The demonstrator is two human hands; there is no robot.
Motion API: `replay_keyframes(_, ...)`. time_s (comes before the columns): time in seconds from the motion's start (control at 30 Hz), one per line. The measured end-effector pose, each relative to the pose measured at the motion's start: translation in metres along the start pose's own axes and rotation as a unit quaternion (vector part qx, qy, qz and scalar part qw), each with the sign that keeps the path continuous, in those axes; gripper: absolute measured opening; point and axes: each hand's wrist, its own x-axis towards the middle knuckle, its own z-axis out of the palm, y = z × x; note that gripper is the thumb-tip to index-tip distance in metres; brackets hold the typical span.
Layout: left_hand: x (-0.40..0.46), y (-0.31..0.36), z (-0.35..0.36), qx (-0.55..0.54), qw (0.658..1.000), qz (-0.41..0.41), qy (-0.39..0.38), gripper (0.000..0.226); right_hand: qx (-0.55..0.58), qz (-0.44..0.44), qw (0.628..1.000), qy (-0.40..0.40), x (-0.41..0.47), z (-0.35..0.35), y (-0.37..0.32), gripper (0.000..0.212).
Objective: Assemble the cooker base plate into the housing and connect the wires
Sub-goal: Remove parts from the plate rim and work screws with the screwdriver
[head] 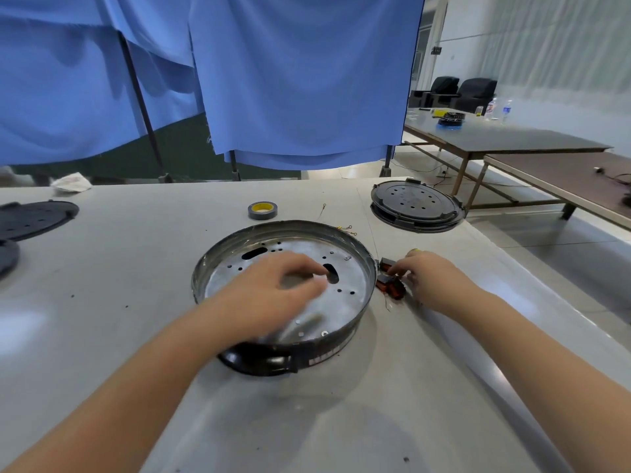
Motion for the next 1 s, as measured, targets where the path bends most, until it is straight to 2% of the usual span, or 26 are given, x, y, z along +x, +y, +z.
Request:
replay_keyframes(0.07, 0.005, -0.011, -0.020, 0.057, 0.998, -0.008, 0.028, 0.023, -0.029, -0.002, 1.000, -0.010, 0.002, -0.002, -0.003, 0.048)
replay_keyframes(0.17, 0.007, -0.035, -0.048, 0.166, 0.984, -0.054, -0.043, 0.034, -0.077, -0.002, 0.996, -0.045, 0.004, -0.008, -0.009, 0.048)
replay_keyframes(0.23, 0.003, -0.049, -0.061, 0.187, 0.975, -0.077, -0.096, 0.045, -0.113, -0.009, 0.992, -0.063, 0.005, -0.013, -0.012, 0.047)
replay_keyframes(0.37, -0.006, -0.060, -0.077, 0.200, 0.964, -0.087, -0.154, 0.072, -0.140, -0.021, 0.988, -0.060, 0.006, -0.015, -0.015, 0.041)
replay_keyframes(0.5, -0.014, -0.058, -0.085, 0.219, 0.954, -0.078, -0.192, 0.081, -0.149, -0.041, 0.988, -0.019, 0.006, -0.010, -0.009, 0.029)
replay_keyframes(0.57, -0.020, -0.056, -0.089, 0.245, 0.948, -0.063, -0.195, 0.082, -0.120, -0.020, 0.992, -0.018, 0.006, -0.006, -0.006, 0.025)
replay_keyframes(0.67, -0.027, -0.056, -0.090, 0.363, 0.908, -0.026, -0.207, 0.072, -0.003, 0.019, 0.998, 0.061, 0.000, -0.009, -0.006, 0.012)
replay_keyframes(0.73, -0.028, -0.057, -0.088, 0.443, 0.877, 0.020, -0.185, 0.048, 0.136, 0.007, 0.981, 0.140, -0.009, -0.014, -0.013, 0.005)
replay_keyframes(0.8, -0.028, -0.056, -0.085, 0.462, 0.873, 0.049, -0.149, 0.022, 0.247, -0.006, 0.953, 0.178, -0.019, -0.021, -0.032, 0.004)
replay_keyframes(0.9, -0.029, -0.052, -0.083, 0.454, 0.882, 0.045, -0.116, 0.011, 0.332, -0.040, 0.928, 0.162, -0.036, -0.029, -0.067, 0.006)
replay_keyframes(1.0, -0.033, -0.046, -0.082, 0.427, 0.897, 0.041, -0.107, 0.013, 0.284, -0.103, 0.949, 0.094, -0.052, -0.030, -0.100, 0.006)
